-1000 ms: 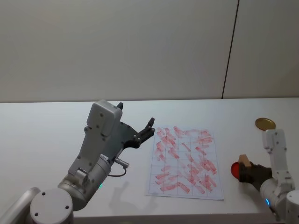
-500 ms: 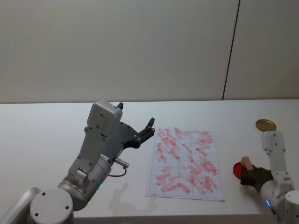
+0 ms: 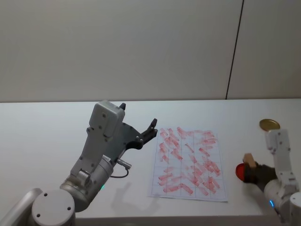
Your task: Use the one hand to pick up the stamp and affix it onto the A4 paper.
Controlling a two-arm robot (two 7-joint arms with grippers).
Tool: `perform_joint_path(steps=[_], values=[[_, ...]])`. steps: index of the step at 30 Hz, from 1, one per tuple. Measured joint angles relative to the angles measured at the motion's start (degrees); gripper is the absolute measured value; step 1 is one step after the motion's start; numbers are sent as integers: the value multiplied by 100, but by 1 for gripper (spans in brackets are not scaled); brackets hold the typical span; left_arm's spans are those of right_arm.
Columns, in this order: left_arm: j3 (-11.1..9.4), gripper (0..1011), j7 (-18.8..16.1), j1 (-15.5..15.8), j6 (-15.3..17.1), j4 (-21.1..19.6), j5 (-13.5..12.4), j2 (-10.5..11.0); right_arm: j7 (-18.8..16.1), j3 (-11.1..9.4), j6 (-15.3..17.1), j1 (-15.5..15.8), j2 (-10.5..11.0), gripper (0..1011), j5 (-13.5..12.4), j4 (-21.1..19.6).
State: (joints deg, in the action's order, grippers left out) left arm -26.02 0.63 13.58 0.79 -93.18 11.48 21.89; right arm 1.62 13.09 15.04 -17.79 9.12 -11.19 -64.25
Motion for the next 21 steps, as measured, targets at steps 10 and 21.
perform_joint_path(steps=[10,21], values=[[0,993,0,0,0,0,0,0,13,11,-59,235,54,219,19,-887],[0,993,0,0,0,0,0,0,-45,102,193,379,5,219,15,-1432]])
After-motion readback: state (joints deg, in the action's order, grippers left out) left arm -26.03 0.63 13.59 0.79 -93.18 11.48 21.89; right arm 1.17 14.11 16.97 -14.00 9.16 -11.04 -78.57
